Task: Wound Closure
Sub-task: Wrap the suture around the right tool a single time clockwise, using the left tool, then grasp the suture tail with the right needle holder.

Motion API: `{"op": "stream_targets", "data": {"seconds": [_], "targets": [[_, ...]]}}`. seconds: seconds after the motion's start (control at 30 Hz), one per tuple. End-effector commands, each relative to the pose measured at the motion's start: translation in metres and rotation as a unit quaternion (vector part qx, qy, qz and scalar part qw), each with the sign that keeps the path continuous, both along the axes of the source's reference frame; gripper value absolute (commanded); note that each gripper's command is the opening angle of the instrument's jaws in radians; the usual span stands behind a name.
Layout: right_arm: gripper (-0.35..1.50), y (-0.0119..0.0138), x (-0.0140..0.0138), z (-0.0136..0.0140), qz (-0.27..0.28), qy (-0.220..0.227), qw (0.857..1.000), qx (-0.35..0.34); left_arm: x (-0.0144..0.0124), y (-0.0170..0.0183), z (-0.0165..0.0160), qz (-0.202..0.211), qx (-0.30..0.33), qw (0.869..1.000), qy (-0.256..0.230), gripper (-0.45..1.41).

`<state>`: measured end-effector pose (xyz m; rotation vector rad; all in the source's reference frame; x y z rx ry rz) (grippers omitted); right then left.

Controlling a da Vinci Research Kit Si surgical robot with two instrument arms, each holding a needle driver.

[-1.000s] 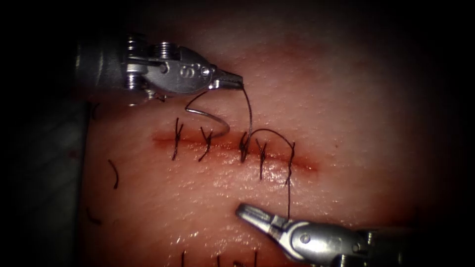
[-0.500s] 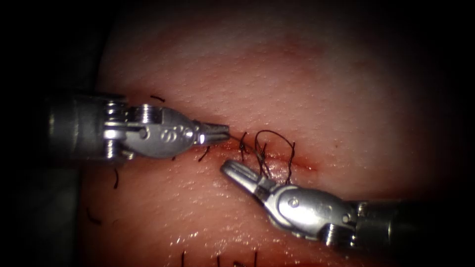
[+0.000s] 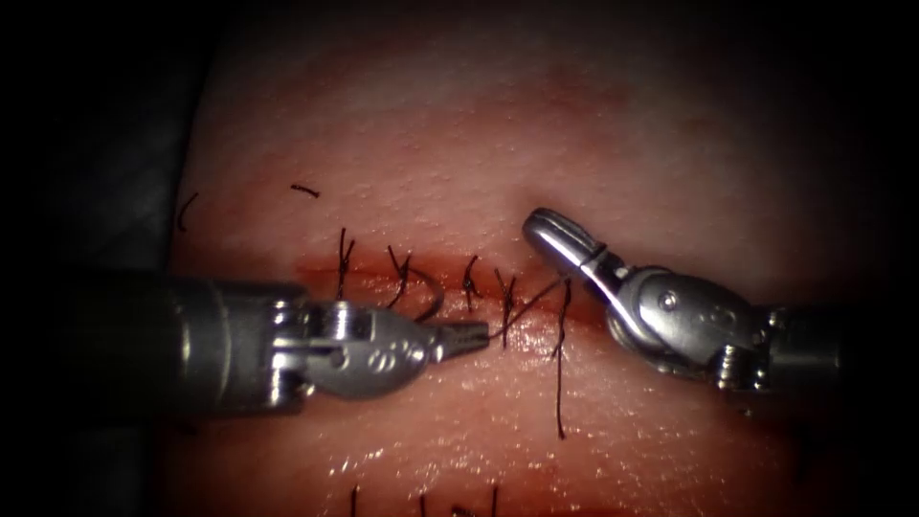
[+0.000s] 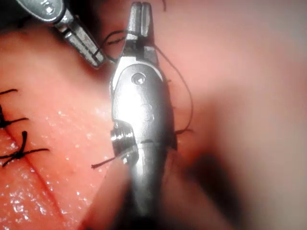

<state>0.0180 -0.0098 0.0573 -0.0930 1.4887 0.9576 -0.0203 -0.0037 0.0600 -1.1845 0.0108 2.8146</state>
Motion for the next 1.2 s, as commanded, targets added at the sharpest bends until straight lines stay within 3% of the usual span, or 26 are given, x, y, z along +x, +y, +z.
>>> {"op": "stream_targets", "data": {"seconds": [0.03, 0.07, 0.1, 0.2, 0.27, 0.3, 0.4, 0.47, 0.5, 0.53, 0.6, 0.63, 0.67, 0.8, 0.87, 0.93, 0.97, 1.0, 1.2], "targets": [[-0.20, 0.0007, 0.0004, 0.0007, -0.058, 0.024, 0.998, 0.015, -0.0009, 0.0005, 0.0011, 0.001, 0.004, 1.000, -0.014, -0.45], [-0.18, 0.0013, 0.0001, 0.0010, -0.108, 0.052, 0.993, 0.023, -0.0011, 0.0008, 0.0017, 0.003, 0.006, 1.000, -0.019, -0.45], [-0.18, 0.0013, 0.0001, 0.0010, -0.108, 0.052, 0.993, 0.023, -0.0011, 0.0008, 0.0017, 0.003, 0.006, 1.000, -0.019, -0.45], [-0.06, 0.0022, 0.0001, 0.0012, -0.198, 0.090, 0.976, 0.008, -0.0013, 0.0017, 0.0038, 0.017, 0.014, 0.999, -0.032, -0.45], [-0.10, 0.0026, 0.0001, 0.0012, -0.227, 0.102, 0.969, -0.008, -0.0014, 0.0020, 0.0047, 0.020, 0.018, 0.999, -0.034, -0.45], [-0.11, 0.0030, 0.0003, 0.0011, -0.264, 0.114, 0.957, -0.026, -0.0015, 0.0023, 0.0055, 0.022, 0.025, 0.999, -0.039, -0.45], [-0.13, 0.0035, 0.0006, 0.0009, -0.316, 0.107, 0.941, -0.051, -0.0019, 0.0028, 0.0068, 0.026, 0.033, 0.998, -0.045, -0.45], [-0.08, 0.0037, 0.0011, 0.0008, -0.399, 0.072, 0.911, -0.075, -0.0026, 0.0031, 0.0084, 0.035, 0.041, 0.997, -0.049, -0.45], [-0.08, 0.0036, 0.0012, 0.0008, -0.418, 0.062, 0.903, -0.079, -0.0027, 0.0032, 0.0088, 0.038, 0.042, 0.997, -0.050, -0.45], [-0.03, 0.0034, 0.0015, 0.0009, -0.474, 0.023, 0.876, -0.091, -0.0029, 0.0036, 0.0096, 0.039, 0.046, 0.997, -0.050, -0.45], [0.07, 0.0034, 0.0017, 0.0010, -0.500, 0.000, 0.861, -0.095, -0.0029, 0.0038, 0.0099, 0.042, 0.047, 0.997, -0.051, -0.45], [0.24, 0.0031, 0.0020, 0.0011, -0.533, -0.032, 0.834, -0.137, -0.0028, 0.0039, 0.0102, 0.043, 0.047, 0.997, -0.052, -0.45], [0.24, 0.0031, 0.0020, 0.0011, -0.533, -0.032, 0.834, -0.137, -0.0028, 0.0039, 0.0102, 0.043, 0.047, 0.997, -0.052, -0.45], [0.49, 0.0016, 0.0024, 0.0013, -0.584, -0.061, 0.798, -0.134, -0.0023, 0.0043, 0.0104, 0.044, 0.050, 0.996, -0.055, -0.45], [0.54, 0.0002, 0.0028, 0.0016, -0.616, -0.080, 0.772, -0.134, -0.0019, 0.0045, 0.0105, 0.046, 0.050, 0.996, -0.057, -0.45], [0.71, -0.0012, 0.0031, 0.0022, -0.644, -0.104, 0.745, -0.139, -0.0018, 0.0045, 0.0107, 0.046, 0.049, 0.996, -0.056, -0.45], [0.76, -0.0021, 0.0034, 0.0027, -0.663, -0.119, 0.726, -0.142, -0.0019, 0.0044, 0.0106, 0.046, 0.049, 0.996, -0.055, -0.45], [0.76, -0.0021, 0.0034, 0.0027, -0.663, -0.119, 0.726, -0.142, -0.0019, 0.0044, 0.0106, 0.046, 0.049, 0.996, -0.055, -0.45], [1.11, -0.0042, 0.0037, 0.0046, -0.698, -0.156, 0.683, -0.150, -0.0017, 0.0037, 0.0103, 0.044, 0.048, 0.997, -0.050, -0.45]]}}
